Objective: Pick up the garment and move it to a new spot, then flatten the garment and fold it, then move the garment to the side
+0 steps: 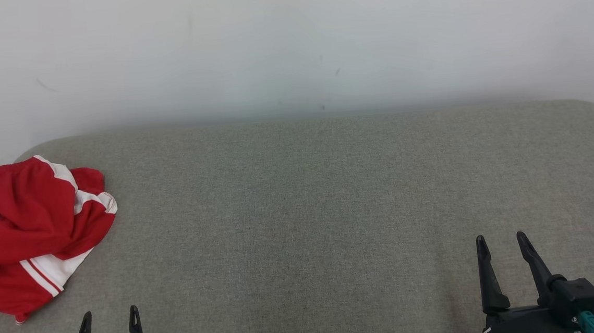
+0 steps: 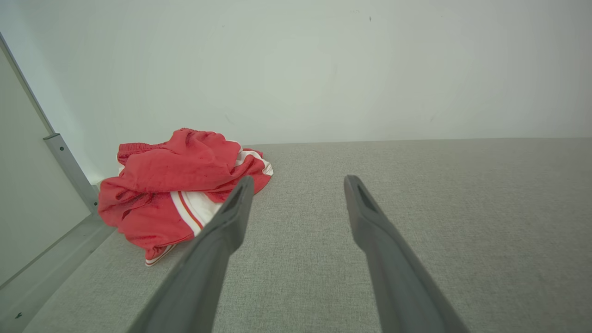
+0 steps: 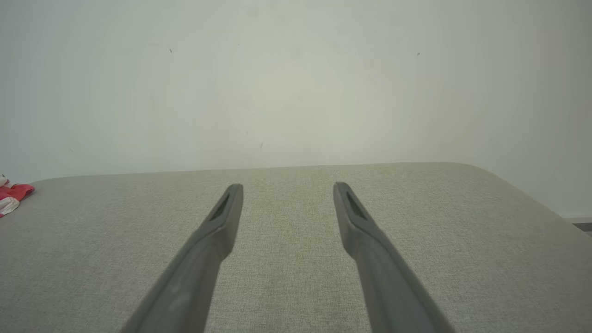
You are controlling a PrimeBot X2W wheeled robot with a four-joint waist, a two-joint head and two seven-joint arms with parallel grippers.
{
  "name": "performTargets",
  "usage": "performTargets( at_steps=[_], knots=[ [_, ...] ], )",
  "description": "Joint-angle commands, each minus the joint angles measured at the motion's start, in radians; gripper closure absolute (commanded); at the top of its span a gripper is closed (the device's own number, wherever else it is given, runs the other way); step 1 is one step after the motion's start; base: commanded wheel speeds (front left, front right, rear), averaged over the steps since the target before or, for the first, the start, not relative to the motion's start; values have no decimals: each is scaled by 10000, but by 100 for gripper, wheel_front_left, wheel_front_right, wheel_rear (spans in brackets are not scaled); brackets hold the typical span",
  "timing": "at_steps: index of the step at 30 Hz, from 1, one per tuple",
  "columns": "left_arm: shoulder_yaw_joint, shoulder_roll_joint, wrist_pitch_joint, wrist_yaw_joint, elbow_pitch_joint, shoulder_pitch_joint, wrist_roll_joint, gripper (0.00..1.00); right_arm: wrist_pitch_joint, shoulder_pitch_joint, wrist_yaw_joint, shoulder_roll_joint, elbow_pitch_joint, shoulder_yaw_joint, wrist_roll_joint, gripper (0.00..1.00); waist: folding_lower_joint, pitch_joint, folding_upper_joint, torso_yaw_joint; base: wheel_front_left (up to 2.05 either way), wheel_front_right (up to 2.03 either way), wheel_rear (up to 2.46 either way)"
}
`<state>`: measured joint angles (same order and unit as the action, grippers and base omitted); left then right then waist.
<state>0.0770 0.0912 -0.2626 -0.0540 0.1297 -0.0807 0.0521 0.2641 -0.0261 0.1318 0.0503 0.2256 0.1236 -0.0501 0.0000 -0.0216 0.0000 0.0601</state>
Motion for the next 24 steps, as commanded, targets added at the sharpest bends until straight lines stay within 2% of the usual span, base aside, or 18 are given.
performTargets(
  at_steps=[1, 16, 24],
  knots=[
    [28, -38, -35, -49, 10, 35, -67, 0, 7, -47, -21, -2, 10, -17, -32, 0, 0, 2, 0, 1, 0, 0, 0],
    [71, -94, -35, -94, 54, 47, -133, 0, 7, -33, -21, -2, 114, -55, -99, 0, 0, 6, 0, 52, 0, 0, 0],
    [85, -71, -35, -83, 139, 92, -179, 0, 7, 56, -21, -2, 144, -61, -189, 0, 0, 18, 0, 483, 0, 0, 0]
  ],
)
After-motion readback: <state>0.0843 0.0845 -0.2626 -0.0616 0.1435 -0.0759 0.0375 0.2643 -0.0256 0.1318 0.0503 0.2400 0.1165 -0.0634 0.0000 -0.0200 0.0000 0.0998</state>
